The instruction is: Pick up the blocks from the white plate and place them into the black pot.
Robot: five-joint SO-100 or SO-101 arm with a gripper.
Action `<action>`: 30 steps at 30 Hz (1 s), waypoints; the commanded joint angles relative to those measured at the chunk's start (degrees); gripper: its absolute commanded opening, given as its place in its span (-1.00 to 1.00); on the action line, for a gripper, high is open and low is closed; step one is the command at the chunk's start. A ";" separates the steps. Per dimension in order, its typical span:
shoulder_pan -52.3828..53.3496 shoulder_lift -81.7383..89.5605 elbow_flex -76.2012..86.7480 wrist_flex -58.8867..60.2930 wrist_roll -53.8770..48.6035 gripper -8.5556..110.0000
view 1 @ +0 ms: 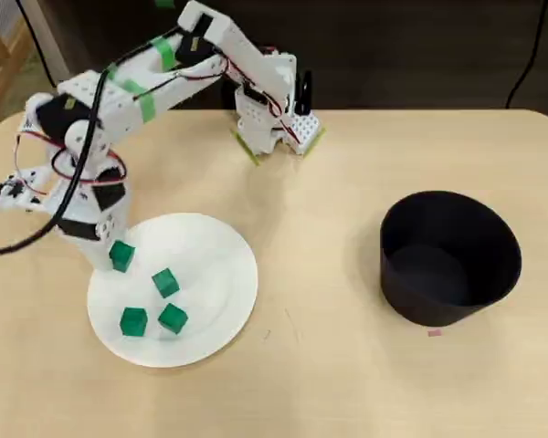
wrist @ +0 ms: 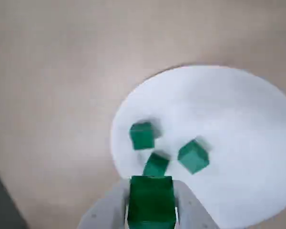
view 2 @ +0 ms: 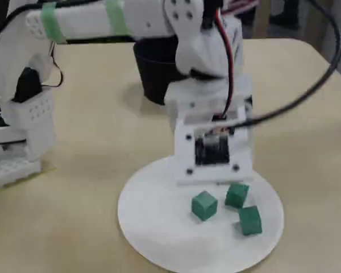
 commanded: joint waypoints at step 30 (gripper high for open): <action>-66.97 37.00 42.54 -33.49 21.71 -0.90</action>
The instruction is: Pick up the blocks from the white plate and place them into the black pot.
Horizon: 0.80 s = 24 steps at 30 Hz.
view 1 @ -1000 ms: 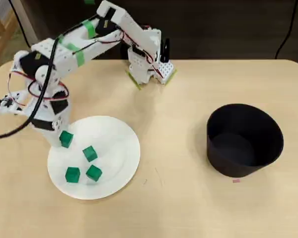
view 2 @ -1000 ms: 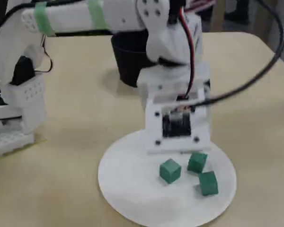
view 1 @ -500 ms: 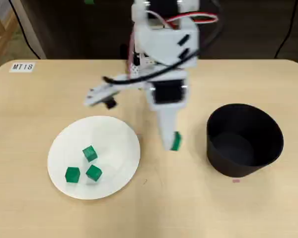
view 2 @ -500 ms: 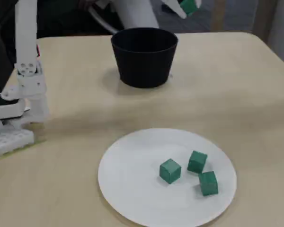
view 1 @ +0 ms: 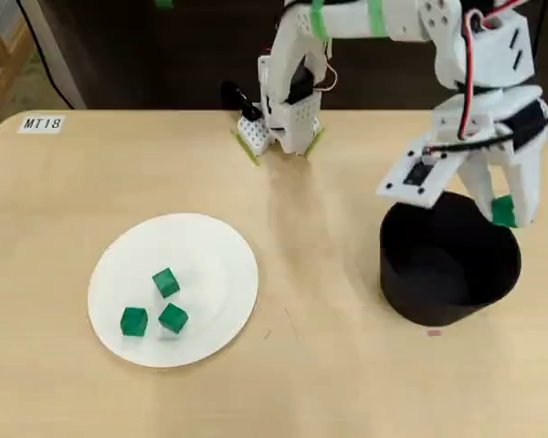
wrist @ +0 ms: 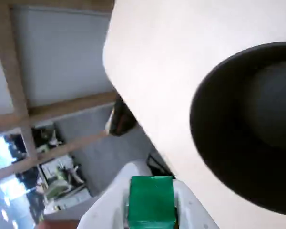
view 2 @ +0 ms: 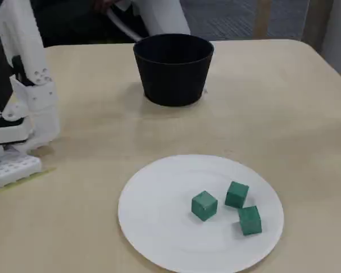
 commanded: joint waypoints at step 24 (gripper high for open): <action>6.50 0.09 15.91 -1.05 -5.80 -0.57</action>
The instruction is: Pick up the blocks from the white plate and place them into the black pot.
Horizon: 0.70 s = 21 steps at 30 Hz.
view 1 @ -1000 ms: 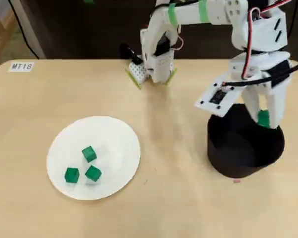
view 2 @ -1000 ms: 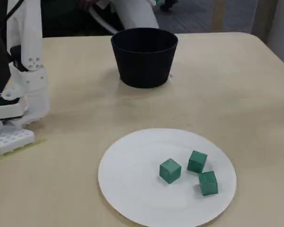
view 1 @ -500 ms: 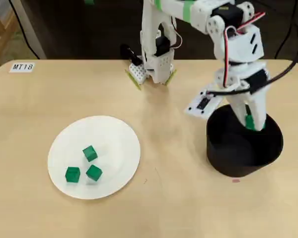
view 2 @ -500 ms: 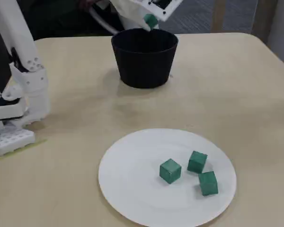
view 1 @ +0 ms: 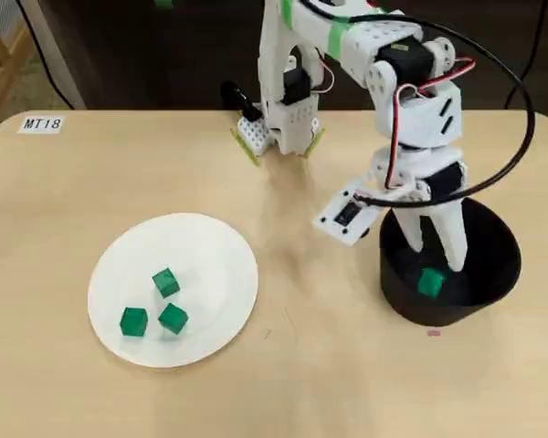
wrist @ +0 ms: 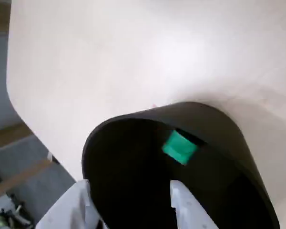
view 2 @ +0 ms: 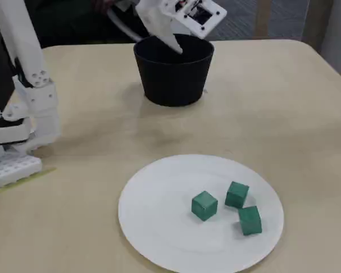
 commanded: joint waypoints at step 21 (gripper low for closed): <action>54.49 -4.66 -26.10 26.63 -13.62 -0.90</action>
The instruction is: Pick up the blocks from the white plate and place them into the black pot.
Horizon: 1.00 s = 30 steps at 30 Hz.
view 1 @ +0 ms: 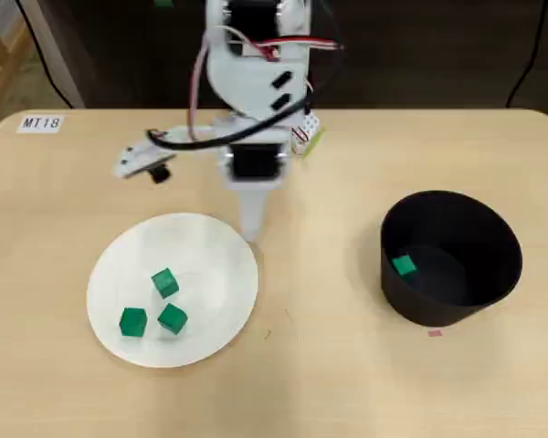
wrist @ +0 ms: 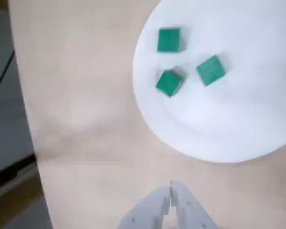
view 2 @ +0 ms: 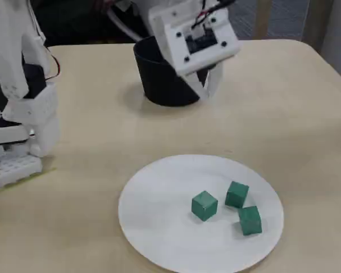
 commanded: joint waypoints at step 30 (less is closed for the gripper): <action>12.92 -36.39 -28.04 4.13 -6.15 -0.43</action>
